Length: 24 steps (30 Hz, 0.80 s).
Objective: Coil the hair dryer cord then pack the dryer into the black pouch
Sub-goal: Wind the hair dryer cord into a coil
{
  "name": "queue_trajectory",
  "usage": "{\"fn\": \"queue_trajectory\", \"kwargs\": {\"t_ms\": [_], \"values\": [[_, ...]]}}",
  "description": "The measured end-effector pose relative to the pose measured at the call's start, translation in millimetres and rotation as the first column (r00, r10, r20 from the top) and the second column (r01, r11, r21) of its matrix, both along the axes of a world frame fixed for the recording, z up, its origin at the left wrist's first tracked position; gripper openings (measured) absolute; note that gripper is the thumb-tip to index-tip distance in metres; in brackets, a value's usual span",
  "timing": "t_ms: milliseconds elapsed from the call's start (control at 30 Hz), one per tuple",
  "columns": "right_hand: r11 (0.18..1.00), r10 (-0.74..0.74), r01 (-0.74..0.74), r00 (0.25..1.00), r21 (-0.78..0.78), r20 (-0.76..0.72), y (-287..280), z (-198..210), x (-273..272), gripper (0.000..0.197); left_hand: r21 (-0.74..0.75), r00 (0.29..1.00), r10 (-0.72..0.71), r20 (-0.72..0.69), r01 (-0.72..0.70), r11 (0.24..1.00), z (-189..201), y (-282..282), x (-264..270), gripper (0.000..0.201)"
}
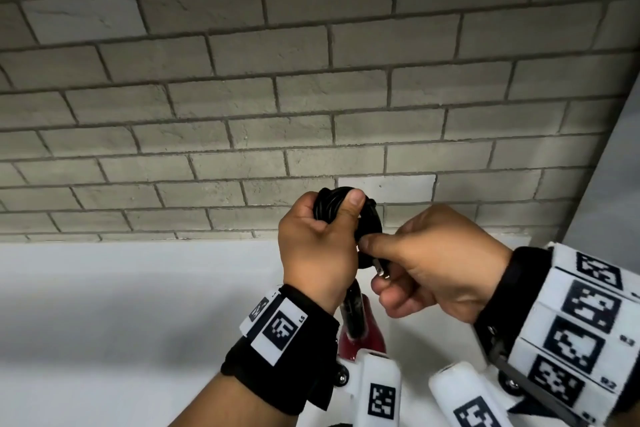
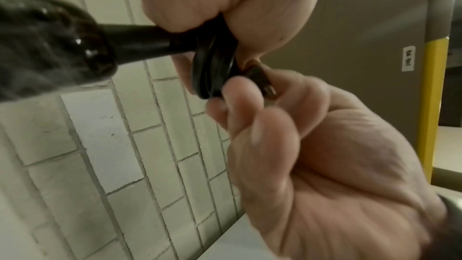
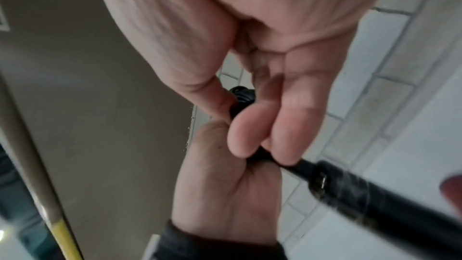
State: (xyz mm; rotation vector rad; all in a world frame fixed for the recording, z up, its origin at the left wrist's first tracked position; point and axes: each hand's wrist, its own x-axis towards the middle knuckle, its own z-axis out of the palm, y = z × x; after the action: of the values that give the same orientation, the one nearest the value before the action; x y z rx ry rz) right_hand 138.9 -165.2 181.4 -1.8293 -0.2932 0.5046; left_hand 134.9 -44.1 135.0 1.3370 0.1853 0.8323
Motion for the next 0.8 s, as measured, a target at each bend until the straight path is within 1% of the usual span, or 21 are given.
{"fn": "queue_trajectory", "kwargs": {"t_ms": [100,167,200,300,367,433,500,567,667,733,800], "values": [[0.997,0.014,-0.002,0.989,-0.075,0.148,-3,-3,0,0.025,0.052,1.0,0.007,-0.018,-0.006,0.999,-1,-5,-4,0.018],[0.999,0.016,-0.006,0.981,-0.051,0.193,-4,-3,0,0.028,0.023,1.0,-0.012,-0.011,0.012,1.0,2,-4,-5,0.019],[1.0,0.014,-0.013,0.983,-0.003,0.182,-4,-4,-1,0.031,-0.001,1.0,-0.019,-0.005,0.019,1.0,4,-3,-3,0.022],[0.985,0.013,-0.028,0.996,0.172,0.086,-5,-7,-4,0.032,-0.094,0.998,-0.059,0.002,0.059,0.994,11,-1,2,0.041],[0.974,0.034,-0.045,0.998,0.223,0.056,-7,-11,-7,0.032,-0.145,0.996,-0.094,0.004,0.093,0.985,15,-4,1,0.037],[0.968,0.053,-0.067,0.997,0.241,0.064,-10,-15,-6,0.03,-0.172,0.989,-0.148,0.002,0.146,0.974,16,-5,1,0.026],[0.972,0.079,-0.096,0.993,0.214,0.086,-13,-19,-3,0.03,-0.213,0.969,-0.245,0.007,0.241,0.947,15,-5,1,0.016],[0.979,0.111,-0.127,0.988,0.157,0.11,-16,-21,3,0.033,-0.239,0.939,-0.344,0.015,0.337,0.91,16,-5,0,0.015],[0.989,0.103,-0.116,0.984,0.088,0.144,-22,-25,14,0.041,-0.197,0.904,-0.428,0.001,0.419,0.886,15,-7,-3,0.012],[0.99,0.117,-0.128,0.978,0.051,0.174,-24,-28,19,0.047,-0.153,0.885,-0.464,-0.033,0.455,0.877,13,-8,-4,0.016],[0.991,0.123,-0.131,0.975,0.033,0.187,-24,-33,20,0.05,-0.129,0.877,-0.476,-0.062,0.466,0.875,10,-6,-5,0.026]]}}
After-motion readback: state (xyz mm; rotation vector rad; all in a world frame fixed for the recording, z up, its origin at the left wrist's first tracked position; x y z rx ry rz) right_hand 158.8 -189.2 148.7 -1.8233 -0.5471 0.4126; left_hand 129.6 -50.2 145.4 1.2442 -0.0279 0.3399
